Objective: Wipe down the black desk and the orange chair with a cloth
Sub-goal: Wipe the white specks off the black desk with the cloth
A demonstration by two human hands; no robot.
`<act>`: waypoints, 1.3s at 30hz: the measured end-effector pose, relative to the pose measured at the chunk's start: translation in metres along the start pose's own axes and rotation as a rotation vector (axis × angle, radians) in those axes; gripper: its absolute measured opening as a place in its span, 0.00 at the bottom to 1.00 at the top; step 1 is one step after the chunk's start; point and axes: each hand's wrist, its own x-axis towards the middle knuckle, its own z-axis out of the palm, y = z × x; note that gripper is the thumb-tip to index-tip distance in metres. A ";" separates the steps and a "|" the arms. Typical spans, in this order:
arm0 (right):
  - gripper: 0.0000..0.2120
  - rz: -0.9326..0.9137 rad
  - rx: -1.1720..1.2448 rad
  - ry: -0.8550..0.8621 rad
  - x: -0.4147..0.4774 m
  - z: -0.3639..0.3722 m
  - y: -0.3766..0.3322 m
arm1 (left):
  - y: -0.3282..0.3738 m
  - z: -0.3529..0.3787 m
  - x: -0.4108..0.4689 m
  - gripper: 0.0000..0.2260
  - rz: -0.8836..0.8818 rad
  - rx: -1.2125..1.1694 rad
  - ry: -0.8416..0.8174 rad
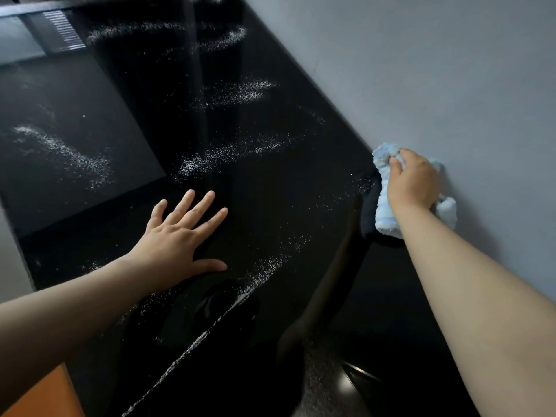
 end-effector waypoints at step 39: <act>0.11 -0.076 0.028 -0.164 -0.113 -0.012 -0.069 | 0.005 -0.004 0.000 0.44 -0.023 -0.025 -0.007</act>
